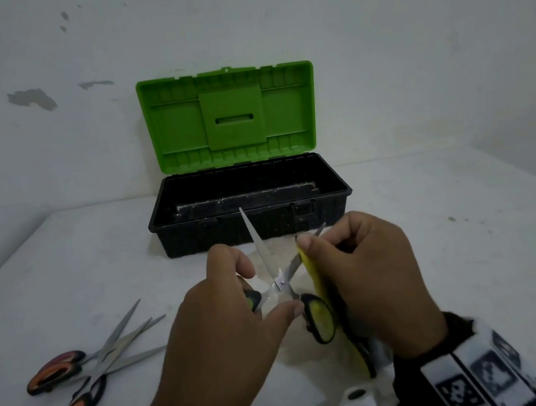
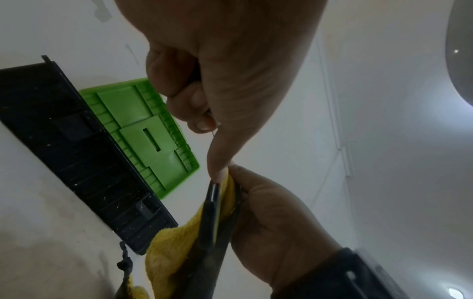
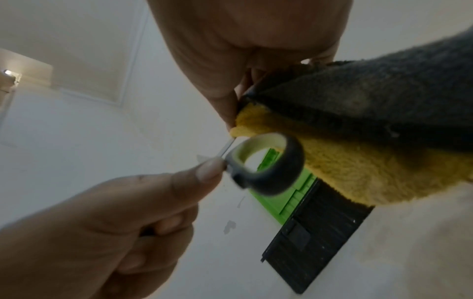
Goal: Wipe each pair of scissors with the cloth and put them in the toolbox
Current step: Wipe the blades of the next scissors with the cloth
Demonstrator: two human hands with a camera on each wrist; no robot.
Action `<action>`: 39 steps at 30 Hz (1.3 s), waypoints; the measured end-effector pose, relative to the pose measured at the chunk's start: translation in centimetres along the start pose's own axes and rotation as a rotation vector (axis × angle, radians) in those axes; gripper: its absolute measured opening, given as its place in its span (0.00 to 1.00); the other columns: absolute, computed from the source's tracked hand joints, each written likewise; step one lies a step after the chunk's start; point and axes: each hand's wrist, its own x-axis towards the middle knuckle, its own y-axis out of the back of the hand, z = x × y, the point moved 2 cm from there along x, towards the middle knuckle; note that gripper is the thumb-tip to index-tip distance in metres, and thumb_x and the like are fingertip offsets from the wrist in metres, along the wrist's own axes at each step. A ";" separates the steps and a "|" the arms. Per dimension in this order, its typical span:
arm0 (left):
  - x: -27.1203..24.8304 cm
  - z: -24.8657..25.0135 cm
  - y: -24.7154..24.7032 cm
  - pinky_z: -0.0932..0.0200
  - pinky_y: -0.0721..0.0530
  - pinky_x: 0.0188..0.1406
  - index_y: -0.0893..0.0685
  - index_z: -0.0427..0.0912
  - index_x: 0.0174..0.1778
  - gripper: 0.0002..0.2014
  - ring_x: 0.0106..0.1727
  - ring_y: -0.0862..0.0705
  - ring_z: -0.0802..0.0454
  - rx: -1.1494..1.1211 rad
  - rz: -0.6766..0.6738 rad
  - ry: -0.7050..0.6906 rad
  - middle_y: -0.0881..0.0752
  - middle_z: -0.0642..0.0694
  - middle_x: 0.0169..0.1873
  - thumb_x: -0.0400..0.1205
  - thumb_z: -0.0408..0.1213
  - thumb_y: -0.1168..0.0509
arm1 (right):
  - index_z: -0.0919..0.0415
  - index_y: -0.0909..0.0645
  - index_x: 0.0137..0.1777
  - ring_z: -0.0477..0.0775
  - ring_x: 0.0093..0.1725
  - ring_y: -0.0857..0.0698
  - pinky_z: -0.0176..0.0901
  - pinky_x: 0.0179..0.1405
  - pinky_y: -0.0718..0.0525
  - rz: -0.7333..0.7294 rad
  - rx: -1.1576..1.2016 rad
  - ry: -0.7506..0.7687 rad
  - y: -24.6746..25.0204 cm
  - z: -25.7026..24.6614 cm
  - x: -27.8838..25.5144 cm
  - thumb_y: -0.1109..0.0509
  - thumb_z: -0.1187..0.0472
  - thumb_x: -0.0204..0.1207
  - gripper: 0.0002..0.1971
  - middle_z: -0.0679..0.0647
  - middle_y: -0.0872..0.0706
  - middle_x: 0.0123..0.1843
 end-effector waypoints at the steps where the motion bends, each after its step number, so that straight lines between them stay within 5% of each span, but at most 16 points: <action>1: -0.1 0.1 0.1 0.70 0.22 0.31 0.35 0.61 0.46 0.29 0.35 0.18 0.62 0.006 0.008 -0.006 0.18 0.57 0.34 0.64 0.56 0.20 | 0.54 0.17 0.33 0.39 0.33 0.15 0.26 0.30 0.19 -0.002 0.007 0.000 0.0 -0.1 0.0 0.20 0.53 0.72 0.11 0.45 0.13 0.31; 5: 0.0 0.1 0.2 0.71 0.23 0.31 0.36 0.63 0.47 0.30 0.34 0.18 0.63 0.006 0.030 -0.017 0.18 0.57 0.33 0.64 0.56 0.20 | 0.51 0.18 0.34 0.41 0.34 0.13 0.29 0.32 0.16 -0.092 0.002 0.015 -0.7 -0.6 -1.0 0.22 0.51 0.73 0.10 0.45 0.13 0.31; 10: 0.0 0.2 0.0 0.73 0.24 0.30 0.37 0.64 0.47 0.30 0.33 0.20 0.66 0.013 0.028 -0.031 0.21 0.60 0.33 0.65 0.56 0.20 | 0.54 0.17 0.32 0.36 0.31 0.17 0.25 0.29 0.21 0.029 0.019 -0.026 0.0 -0.1 0.0 0.21 0.52 0.72 0.12 0.45 0.16 0.28; 15: 0.0 -0.2 0.3 0.71 0.22 0.29 0.35 0.62 0.46 0.31 0.33 0.18 0.63 -0.045 0.044 -0.024 0.18 0.57 0.32 0.61 0.56 0.18 | 0.53 0.18 0.32 0.38 0.33 0.15 0.25 0.30 0.19 -0.081 0.038 -0.045 -0.4 -0.6 -0.8 0.22 0.52 0.73 0.12 0.45 0.14 0.33; 19: -0.1 -0.3 0.3 0.71 0.22 0.28 0.35 0.62 0.47 0.31 0.31 0.17 0.62 -0.033 0.060 -0.046 0.17 0.55 0.32 0.60 0.58 0.19 | 0.57 0.16 0.33 0.38 0.30 0.17 0.25 0.28 0.20 0.036 0.069 -0.079 0.7 -0.1 0.4 0.21 0.51 0.72 0.13 0.47 0.15 0.29; 24: 0.1 -0.5 0.3 0.72 0.21 0.23 0.35 0.65 0.45 0.32 0.34 0.16 0.70 -0.045 0.080 -0.059 0.17 0.54 0.29 0.59 0.58 0.18 | 0.55 0.18 0.31 0.35 0.30 0.16 0.23 0.27 0.21 -0.029 0.083 -0.060 0.2 -0.7 -0.5 0.21 0.53 0.72 0.13 0.38 0.16 0.27; 30: -0.1 -0.5 0.2 0.76 0.23 0.29 0.34 0.59 0.41 0.31 0.36 0.20 0.74 -0.083 0.076 -0.060 0.18 0.50 0.26 0.58 0.57 0.17 | 0.59 0.18 0.29 0.43 0.24 0.20 0.33 0.25 0.20 0.098 0.127 -0.079 2.0 0.3 1.5 0.19 0.51 0.71 0.16 0.50 0.15 0.26; 35: 0.2 -0.5 0.3 0.72 0.26 0.25 0.30 0.57 0.44 0.30 0.33 0.17 0.62 -0.197 0.044 0.023 0.16 0.50 0.31 0.56 0.58 0.19 | 0.58 0.18 0.30 0.42 0.24 0.21 0.33 0.26 0.21 0.162 0.224 -0.063 3.5 0.4 2.3 0.19 0.53 0.70 0.15 0.47 0.16 0.24; 39: 0.7 -0.9 0.5 0.68 0.25 0.31 0.27 0.56 0.46 0.31 0.39 0.17 0.60 -0.294 -0.006 0.103 0.15 0.52 0.37 0.53 0.60 0.21 | 0.60 0.17 0.32 0.44 0.25 0.19 0.34 0.26 0.20 0.024 0.291 -0.013 3.3 -0.2 1.1 0.19 0.53 0.66 0.13 0.50 0.13 0.27</action>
